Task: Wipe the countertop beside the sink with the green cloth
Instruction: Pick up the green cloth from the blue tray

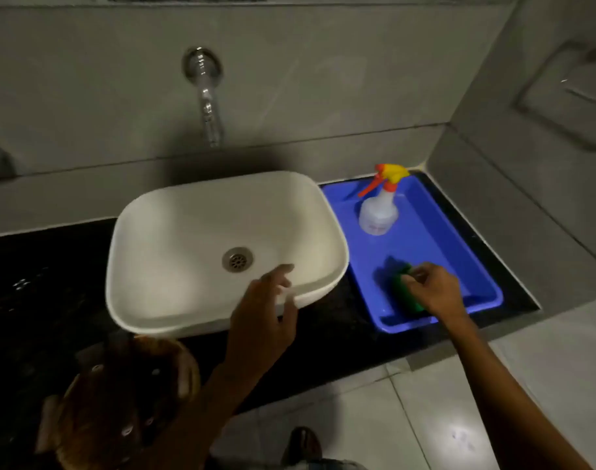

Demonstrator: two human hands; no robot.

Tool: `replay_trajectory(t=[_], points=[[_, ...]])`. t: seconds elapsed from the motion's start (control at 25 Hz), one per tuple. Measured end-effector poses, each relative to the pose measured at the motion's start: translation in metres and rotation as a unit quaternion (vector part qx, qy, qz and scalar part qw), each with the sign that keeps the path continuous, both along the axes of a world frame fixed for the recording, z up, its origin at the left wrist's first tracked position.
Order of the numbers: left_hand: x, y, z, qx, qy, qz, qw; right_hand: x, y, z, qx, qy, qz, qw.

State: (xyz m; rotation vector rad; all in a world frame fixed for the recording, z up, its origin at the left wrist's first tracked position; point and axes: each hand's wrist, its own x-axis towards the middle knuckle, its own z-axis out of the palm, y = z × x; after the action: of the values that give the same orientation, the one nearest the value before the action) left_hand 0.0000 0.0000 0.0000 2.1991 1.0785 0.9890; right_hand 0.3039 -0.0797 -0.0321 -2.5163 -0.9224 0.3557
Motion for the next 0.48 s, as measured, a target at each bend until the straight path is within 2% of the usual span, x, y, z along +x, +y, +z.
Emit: replay_trajectory(t=[0.08, 0.2, 0.32, 0.48], points=[[0.057, -0.011, -0.005, 0.026, 0.049, -0.112, 0.992, 0.04, -0.01, -0.003, -0.089, 0.02, -0.023, 0.996], [0.127, -0.021, -0.035, 0.076, 0.158, -0.255, 0.951, 0.08, -0.01, -0.025, -0.182, 0.088, -0.023, 0.979], [0.18, -0.022, -0.061, 0.03, 0.249, -0.335, 0.908, 0.094, -0.005, -0.041, -0.199, 0.136, -0.024, 0.97], [0.225, -0.019, -0.076, -0.057, 0.401, -0.348, 0.845, 0.103, 0.0, -0.044, -0.179, 0.169, -0.051, 0.968]])
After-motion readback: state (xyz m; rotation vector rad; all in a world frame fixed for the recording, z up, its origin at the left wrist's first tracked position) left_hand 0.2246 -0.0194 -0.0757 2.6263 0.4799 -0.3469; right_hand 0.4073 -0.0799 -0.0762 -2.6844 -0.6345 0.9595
